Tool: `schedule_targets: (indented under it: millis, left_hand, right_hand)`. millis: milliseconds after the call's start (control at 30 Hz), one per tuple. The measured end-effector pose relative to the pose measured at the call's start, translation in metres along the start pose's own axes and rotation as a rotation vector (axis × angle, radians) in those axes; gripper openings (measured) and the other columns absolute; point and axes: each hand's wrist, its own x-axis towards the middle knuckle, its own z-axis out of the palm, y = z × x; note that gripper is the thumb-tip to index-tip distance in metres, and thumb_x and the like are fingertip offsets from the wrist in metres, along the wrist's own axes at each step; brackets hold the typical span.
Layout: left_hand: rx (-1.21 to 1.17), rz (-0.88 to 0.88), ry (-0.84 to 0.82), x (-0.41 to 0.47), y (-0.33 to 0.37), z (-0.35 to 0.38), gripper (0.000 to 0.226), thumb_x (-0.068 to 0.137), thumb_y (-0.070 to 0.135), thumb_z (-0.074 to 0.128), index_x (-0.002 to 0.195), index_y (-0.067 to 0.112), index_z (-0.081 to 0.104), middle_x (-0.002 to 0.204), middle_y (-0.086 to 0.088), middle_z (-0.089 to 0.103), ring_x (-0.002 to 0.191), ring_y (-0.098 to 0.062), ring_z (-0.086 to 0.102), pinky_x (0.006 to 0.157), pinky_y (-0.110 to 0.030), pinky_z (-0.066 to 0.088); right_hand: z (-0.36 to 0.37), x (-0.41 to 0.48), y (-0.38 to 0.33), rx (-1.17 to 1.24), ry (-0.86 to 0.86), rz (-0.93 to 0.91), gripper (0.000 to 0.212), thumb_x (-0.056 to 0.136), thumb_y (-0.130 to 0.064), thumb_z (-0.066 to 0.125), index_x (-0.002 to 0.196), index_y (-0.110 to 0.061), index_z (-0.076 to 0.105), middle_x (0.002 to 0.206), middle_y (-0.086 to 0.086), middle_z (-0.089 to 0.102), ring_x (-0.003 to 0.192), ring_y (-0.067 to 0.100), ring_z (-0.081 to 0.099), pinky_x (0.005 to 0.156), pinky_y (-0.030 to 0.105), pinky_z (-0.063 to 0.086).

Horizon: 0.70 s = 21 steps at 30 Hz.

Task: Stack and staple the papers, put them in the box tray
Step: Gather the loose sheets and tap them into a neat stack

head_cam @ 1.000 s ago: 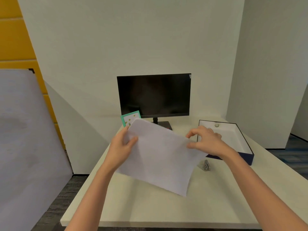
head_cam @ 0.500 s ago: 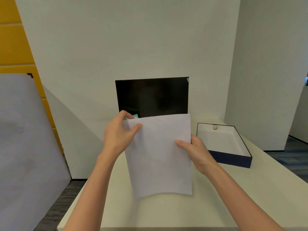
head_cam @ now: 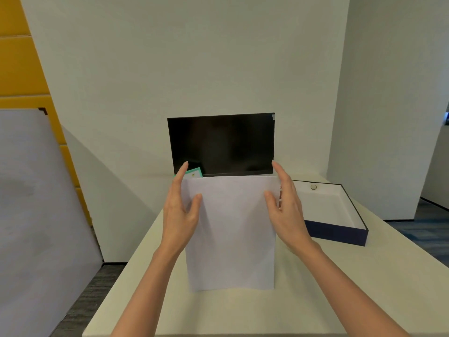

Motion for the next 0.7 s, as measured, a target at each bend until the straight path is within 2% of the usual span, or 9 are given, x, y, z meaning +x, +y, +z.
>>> schedule_targets:
  millis: [33, 133, 200, 433, 600, 700]
  left_hand:
    - [0.022, 0.007, 0.009, -0.0002, -0.0001, -0.0002, 0.062, 0.092, 0.012, 0.057, 0.139, 0.044, 0.032, 0.143, 0.023, 0.039, 0.124, 0.019, 0.034, 0.105, -0.003, 0.028]
    - [0.049, -0.016, 0.033, -0.0015, -0.0005, 0.0004, 0.041, 0.094, 0.013, 0.054, 0.130, 0.030, 0.048, 0.133, 0.011, 0.051, 0.118, 0.001, 0.046, 0.108, -0.033, 0.041]
    - [0.030, -0.023, 0.041, -0.0024, 0.0009, 0.0004, 0.035, 0.095, 0.013, 0.053, 0.125, 0.031, 0.051, 0.129, 0.012, 0.052, 0.117, -0.003, 0.047, 0.106, -0.043, 0.043]
    - [-0.062, -0.067, 0.045, -0.0033, 0.0011, 0.0013, 0.043, 0.096, 0.013, 0.049, 0.128, 0.041, 0.042, 0.133, 0.009, 0.053, 0.122, -0.013, 0.053, 0.104, -0.047, 0.046]
    - [-0.033, -0.056, 0.052, -0.0058, 0.0018, 0.0037, 0.035, 0.095, 0.009, 0.048, 0.123, 0.031, 0.050, 0.125, 0.013, 0.056, 0.117, -0.008, 0.053, 0.104, -0.042, 0.045]
    - [-0.016, -0.055, 0.064, -0.0045, 0.0014, 0.0045, 0.035, 0.095, 0.007, 0.048, 0.123, 0.027, 0.052, 0.123, 0.015, 0.056, 0.114, -0.001, 0.052, 0.105, -0.034, 0.043]
  right_hand:
    - [-0.0005, 0.0011, -0.0009, -0.033, -0.004, -0.016, 0.052, 0.100, -0.015, 0.042, 0.143, -0.041, 0.029, 0.141, -0.015, 0.037, 0.123, -0.003, 0.039, 0.109, 0.027, 0.036]
    - [-0.0005, 0.0026, -0.0005, -0.082, 0.018, -0.024, 0.041, 0.100, -0.017, 0.040, 0.136, -0.037, 0.042, 0.125, -0.006, 0.047, 0.102, 0.004, 0.048, 0.098, 0.028, 0.046]
    - [0.0005, 0.0038, 0.0001, -0.077, 0.037, -0.017, 0.039, 0.100, -0.016, 0.041, 0.134, -0.035, 0.047, 0.122, -0.006, 0.048, 0.104, 0.005, 0.050, 0.095, 0.026, 0.047]
    - [0.0040, 0.0052, 0.0027, -0.056, 0.050, -0.021, 0.037, 0.099, -0.008, 0.040, 0.126, -0.031, 0.053, 0.115, -0.005, 0.051, 0.104, -0.007, 0.047, 0.082, 0.003, 0.040]
    - [0.0074, 0.0037, 0.0063, -0.051, 0.058, -0.031, 0.038, 0.099, -0.006, 0.040, 0.123, -0.030, 0.056, 0.107, 0.000, 0.050, 0.097, -0.001, 0.048, 0.076, 0.004, 0.040]
    - [0.0080, 0.0043, 0.0057, -0.034, 0.072, -0.019, 0.038, 0.098, -0.005, 0.039, 0.122, -0.029, 0.057, 0.107, 0.002, 0.050, 0.096, -0.002, 0.048, 0.075, 0.002, 0.039]
